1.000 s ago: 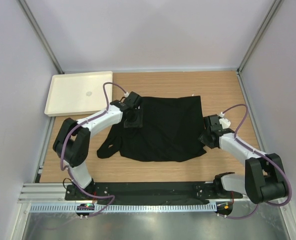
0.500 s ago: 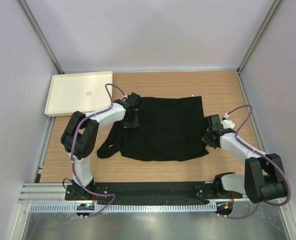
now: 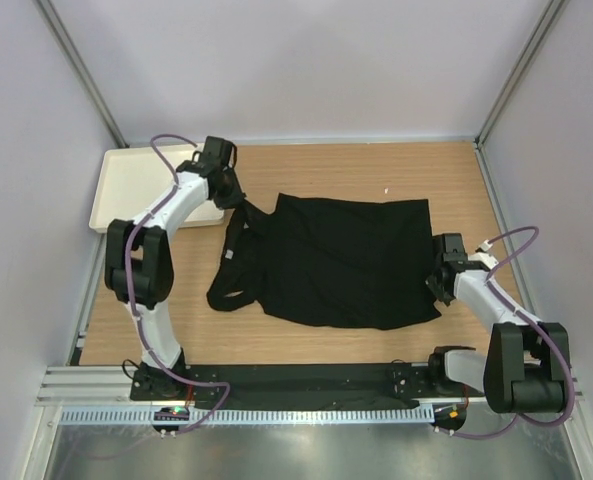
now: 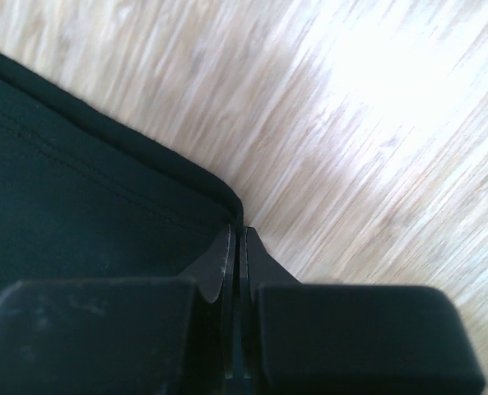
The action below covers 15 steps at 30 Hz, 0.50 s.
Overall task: Fold and stack the tank tops
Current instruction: Flatten the tank top out
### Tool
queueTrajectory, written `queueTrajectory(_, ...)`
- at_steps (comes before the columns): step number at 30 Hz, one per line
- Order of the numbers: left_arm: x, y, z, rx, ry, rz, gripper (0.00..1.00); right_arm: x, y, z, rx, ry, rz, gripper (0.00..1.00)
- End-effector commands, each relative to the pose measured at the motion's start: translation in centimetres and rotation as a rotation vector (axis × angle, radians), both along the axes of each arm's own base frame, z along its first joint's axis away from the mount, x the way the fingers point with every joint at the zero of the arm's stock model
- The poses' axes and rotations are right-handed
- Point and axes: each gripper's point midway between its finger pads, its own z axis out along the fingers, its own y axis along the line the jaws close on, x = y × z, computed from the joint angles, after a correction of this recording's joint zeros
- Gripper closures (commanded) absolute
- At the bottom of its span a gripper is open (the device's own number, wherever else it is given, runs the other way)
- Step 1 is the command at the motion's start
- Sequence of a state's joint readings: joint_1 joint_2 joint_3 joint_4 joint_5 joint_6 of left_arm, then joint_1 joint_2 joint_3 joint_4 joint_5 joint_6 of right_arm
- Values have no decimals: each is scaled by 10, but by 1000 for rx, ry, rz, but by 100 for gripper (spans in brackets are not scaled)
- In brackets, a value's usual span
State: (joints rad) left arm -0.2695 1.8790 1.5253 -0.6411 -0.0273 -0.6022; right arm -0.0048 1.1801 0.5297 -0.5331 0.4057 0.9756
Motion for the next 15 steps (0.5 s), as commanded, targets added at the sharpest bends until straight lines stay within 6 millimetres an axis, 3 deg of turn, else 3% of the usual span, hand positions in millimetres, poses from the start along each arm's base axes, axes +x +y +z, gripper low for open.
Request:
queueTrajectory(1, 28, 5, -14, -7, 15, 28, 100, 2, -10, 3, -23, -5, -43, 99)
queueTrajectory(2, 40, 7, -8, -2, -8, 43, 100, 3, -11, 5, -27, -7, -43, 99)
queueTrajectory(4, 47, 20, -26, 52, 25, 85, 100, 7, -13, 9, -36, -18, -45, 99)
queueTrajectory(5, 54, 24, -24, 66, 15, 100, 100, 8, -13, 9, -39, -20, -45, 99)
queueTrajectory(10, 58, 55, -33, 124, 30, 207, 100, 13, -19, 14, -67, -36, -63, 99)
queueTrajectory(15, 60, 81, -25, 65, -6, 274, 100, 15, -24, 14, -80, -35, -76, 99)
